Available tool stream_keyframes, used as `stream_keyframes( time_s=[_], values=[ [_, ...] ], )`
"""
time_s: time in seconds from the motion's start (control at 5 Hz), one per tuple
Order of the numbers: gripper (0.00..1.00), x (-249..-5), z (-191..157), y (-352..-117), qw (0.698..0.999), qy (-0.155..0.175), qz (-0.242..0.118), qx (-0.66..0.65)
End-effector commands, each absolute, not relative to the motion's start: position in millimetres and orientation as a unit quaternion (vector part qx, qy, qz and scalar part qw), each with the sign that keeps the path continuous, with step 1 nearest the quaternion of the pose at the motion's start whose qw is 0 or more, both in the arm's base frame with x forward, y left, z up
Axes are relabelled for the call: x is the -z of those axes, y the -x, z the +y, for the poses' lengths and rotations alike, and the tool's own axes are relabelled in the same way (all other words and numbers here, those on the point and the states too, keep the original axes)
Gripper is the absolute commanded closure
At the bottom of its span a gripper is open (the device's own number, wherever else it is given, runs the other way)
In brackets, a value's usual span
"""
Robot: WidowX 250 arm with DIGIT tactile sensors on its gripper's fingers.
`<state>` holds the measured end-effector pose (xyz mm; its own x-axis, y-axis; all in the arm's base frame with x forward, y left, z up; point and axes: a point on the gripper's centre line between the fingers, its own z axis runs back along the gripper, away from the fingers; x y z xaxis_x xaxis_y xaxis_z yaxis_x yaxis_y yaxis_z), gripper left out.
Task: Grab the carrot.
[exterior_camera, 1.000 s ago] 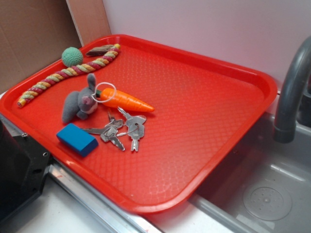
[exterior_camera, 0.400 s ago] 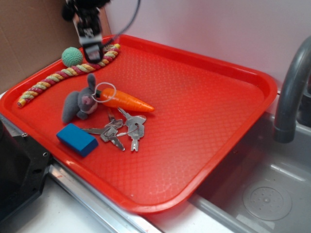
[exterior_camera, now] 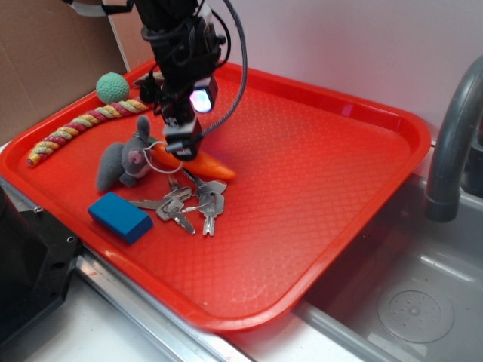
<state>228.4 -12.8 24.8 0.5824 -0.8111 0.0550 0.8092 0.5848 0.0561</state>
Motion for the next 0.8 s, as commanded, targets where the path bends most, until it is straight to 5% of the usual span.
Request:
stream_keyframes(
  time_s=[0.0, 0.4, 0.6],
  values=[
    [0.0, -52.0, -33.0, -214.6, 0.893, -0.019, -0.07, 0.443],
    [0.0, -108.3, 30.8, -191.8, 0.97, 0.018, -0.03, 0.239],
    [0.0, -116.9, 77.9, -189.0, 0.992, 0.028, 0.04, 0.115]
  ],
)
